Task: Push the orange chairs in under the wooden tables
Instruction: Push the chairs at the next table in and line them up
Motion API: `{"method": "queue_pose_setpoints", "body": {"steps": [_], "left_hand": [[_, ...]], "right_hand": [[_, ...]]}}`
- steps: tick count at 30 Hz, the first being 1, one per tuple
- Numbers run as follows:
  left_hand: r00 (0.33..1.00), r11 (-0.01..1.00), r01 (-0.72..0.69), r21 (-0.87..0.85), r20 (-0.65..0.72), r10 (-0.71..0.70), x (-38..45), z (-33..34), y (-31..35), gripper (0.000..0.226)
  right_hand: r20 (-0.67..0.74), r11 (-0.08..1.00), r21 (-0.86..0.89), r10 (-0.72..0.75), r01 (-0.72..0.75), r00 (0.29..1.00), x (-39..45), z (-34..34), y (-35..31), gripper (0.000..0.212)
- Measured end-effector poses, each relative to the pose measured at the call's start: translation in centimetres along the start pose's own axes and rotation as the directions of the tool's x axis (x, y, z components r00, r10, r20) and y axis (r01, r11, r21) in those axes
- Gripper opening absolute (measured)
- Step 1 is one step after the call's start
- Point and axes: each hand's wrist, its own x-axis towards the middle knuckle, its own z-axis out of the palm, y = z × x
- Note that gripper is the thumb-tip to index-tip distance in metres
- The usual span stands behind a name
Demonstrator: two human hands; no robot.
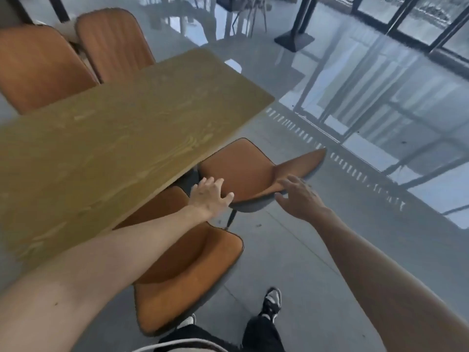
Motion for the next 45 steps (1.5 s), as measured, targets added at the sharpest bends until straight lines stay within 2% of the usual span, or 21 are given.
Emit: {"method": "queue_pose_setpoints", "body": {"steps": [4,7,11,14,15,18,20,23,27,30,37,41,45], "left_hand": [[0.980,0.978,0.200,-0.064,0.033,-0.198,1.7,3.7,2.1,0.069],[0.925,0.916,0.381,-0.130,0.066,-0.375,1.9,6.9,4.3,0.070],[0.823,0.805,0.567,-0.173,0.153,-0.547,0.1,11.4,7.3,0.066],[0.756,0.708,0.655,-0.266,0.221,-0.616,-2.4,13.8,8.7,0.062],[0.761,0.716,0.649,-0.255,0.213,-0.613,-3.3,14.3,9.0,0.065],[0.813,0.812,0.579,-0.068,0.120,-0.570,-5.1,15.2,9.4,0.084],[0.796,0.807,0.591,0.017,0.149,-0.586,-5.9,15.6,9.0,0.081],[0.738,0.743,0.660,0.114,0.085,-0.669,-7.2,16.9,7.5,0.066],[0.706,0.704,0.707,0.059,-0.012,-0.708,-7.1,17.9,7.2,0.031],[0.726,0.726,0.687,0.034,-0.088,-0.682,-5.8,18.3,8.8,0.013],[0.786,0.812,0.568,-0.134,-0.204,-0.584,-1.2,19.7,14.1,0.035],[0.817,0.836,0.539,-0.100,-0.181,-0.548,-1.6,20.4,15.1,0.034],[0.803,0.823,0.565,-0.067,-0.186,-0.566,-1.6,20.7,15.3,0.032]], "right_hand": [[0.121,0.978,-0.140,-0.141,0.158,0.983,7.3,2.7,5.1,0.051],[0.214,0.932,-0.217,-0.245,0.290,0.946,11.3,4.8,8.5,0.048],[0.359,0.796,-0.320,-0.400,0.513,0.844,13.6,6.9,12.4,0.045],[0.411,0.720,-0.328,-0.474,0.612,0.779,15.4,7.0,13.5,0.048],[0.429,0.700,-0.325,-0.490,0.636,0.759,16.0,7.0,13.5,0.048],[0.467,0.652,-0.326,-0.519,0.685,0.716,17.2,6.8,13.7,0.047],[0.465,0.650,-0.320,-0.525,0.689,0.712,17.9,6.9,14.3,0.048],[0.426,0.622,-0.376,-0.542,0.686,0.725,18.7,7.0,14.4,0.041],[0.372,0.657,-0.349,-0.558,0.668,0.742,18.2,7.6,14.0,0.020],[0.336,0.598,-0.368,-0.628,0.712,0.702,18.3,7.8,14.1,0.013],[0.315,0.532,-0.311,-0.724,0.788,0.613,17.0,8.4,14.1,0.007],[0.285,0.480,-0.257,-0.791,0.839,0.540,15.2,8.9,16.3,0.010],[0.256,0.490,-0.232,-0.803,0.840,0.539,15.3,8.7,16.4,0.012]]}}
